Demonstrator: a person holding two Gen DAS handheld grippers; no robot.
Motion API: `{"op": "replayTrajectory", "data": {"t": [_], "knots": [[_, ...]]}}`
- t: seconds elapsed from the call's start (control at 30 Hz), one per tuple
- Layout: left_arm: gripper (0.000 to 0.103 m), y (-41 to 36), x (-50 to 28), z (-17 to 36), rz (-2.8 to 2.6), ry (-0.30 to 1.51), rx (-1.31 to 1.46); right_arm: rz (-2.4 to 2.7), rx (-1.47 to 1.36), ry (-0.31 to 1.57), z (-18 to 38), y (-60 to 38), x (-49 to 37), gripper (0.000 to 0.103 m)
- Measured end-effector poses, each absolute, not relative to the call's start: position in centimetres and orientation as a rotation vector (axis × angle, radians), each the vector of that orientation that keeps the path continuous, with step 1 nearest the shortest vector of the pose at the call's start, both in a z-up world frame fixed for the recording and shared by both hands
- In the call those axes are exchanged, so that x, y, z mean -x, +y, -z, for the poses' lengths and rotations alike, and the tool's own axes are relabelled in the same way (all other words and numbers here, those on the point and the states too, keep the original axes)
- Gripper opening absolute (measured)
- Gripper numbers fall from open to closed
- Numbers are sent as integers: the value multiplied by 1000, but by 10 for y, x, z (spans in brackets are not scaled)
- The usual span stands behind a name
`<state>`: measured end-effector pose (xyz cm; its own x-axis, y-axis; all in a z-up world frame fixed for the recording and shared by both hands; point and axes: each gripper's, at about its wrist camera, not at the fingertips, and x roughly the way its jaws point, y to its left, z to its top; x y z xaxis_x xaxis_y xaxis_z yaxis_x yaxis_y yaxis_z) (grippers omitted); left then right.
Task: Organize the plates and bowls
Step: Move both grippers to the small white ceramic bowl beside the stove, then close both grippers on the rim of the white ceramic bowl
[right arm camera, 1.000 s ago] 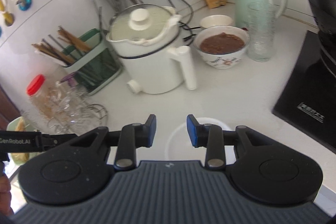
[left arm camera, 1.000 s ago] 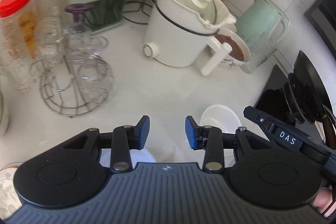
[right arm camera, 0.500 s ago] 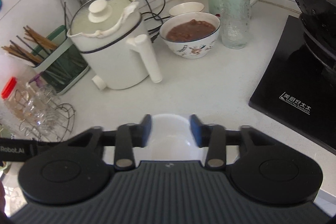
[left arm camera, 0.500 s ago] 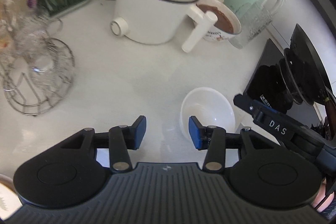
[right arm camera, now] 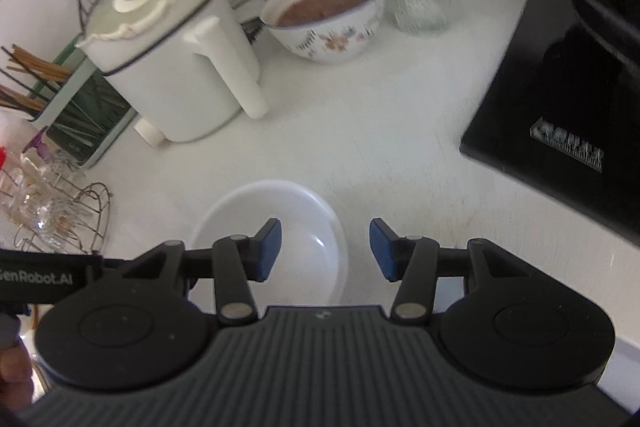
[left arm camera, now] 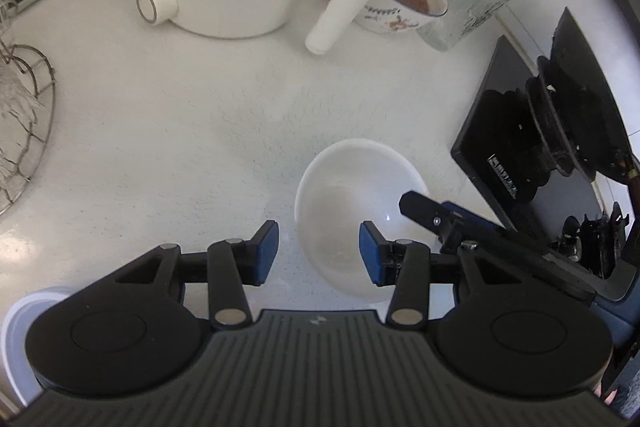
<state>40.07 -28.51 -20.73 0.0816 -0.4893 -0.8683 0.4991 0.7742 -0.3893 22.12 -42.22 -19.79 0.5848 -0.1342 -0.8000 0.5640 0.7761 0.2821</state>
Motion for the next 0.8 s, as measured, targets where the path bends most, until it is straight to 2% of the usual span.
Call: {"op": "replayTrajectory", "data": {"t": [0.2, 0.27, 0.43, 0.7, 0.8], "knots": [[49, -292, -405, 221, 717, 1323, -17, 442, -604, 893, 210, -426, -220, 52], [41, -292, -406, 224, 707, 1330, -16, 435, -613, 894, 211, -425, -220, 49], [21, -290, -408, 228, 690, 1339, -5, 416, -625, 920, 216, -425, -221, 34], [17, -289, -408, 228, 687, 1339, 7, 403, -661, 931, 224, -425, -215, 26], [10, -291, -407, 228, 698, 1336, 9, 389, -662, 928, 223, -423, -216, 21]]}}
